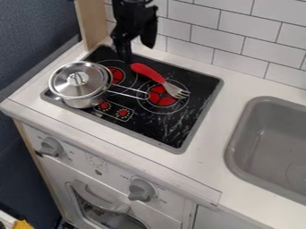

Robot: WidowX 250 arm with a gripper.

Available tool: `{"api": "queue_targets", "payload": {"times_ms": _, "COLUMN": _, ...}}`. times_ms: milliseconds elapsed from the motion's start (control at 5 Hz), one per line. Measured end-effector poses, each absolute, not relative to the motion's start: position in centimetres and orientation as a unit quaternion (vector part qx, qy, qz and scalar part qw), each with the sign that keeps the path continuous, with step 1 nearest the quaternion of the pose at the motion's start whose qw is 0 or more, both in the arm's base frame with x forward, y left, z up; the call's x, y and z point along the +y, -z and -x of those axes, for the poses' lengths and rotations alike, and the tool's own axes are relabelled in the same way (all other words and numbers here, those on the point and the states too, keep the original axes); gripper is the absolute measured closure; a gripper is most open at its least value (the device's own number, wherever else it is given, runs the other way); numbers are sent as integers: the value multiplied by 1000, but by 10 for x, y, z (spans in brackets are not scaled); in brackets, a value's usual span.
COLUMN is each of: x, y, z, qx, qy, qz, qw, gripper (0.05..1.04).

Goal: Took the red fork from the right burner and moved it to the side of the right burner

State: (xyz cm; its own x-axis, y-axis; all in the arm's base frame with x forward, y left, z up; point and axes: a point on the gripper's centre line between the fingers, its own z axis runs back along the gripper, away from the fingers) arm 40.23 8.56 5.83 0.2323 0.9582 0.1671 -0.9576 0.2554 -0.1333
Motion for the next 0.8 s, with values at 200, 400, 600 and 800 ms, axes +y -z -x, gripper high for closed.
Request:
{"api": "queue_targets", "payload": {"times_ms": 200, "x": 83, "y": -46, "z": -408, "qx": -94, "qy": -606, "qz": -6, "qw": 790, "gripper": 83}}
{"api": "queue_targets", "payload": {"times_ms": 400, "x": 73, "y": -23, "z": -412, "qx": -73, "qy": -593, "qz": -17, "qw": 801, "gripper": 83}}
{"api": "queue_targets", "payload": {"times_ms": 600, "x": 72, "y": -20, "z": -417, "qx": -74, "qy": -593, "qz": -19, "qw": 801, "gripper": 83}}
{"api": "queue_targets", "payload": {"times_ms": 800, "x": 73, "y": -17, "z": -418, "qx": -75, "qy": -596, "qz": -24, "qw": 799, "gripper": 135}}
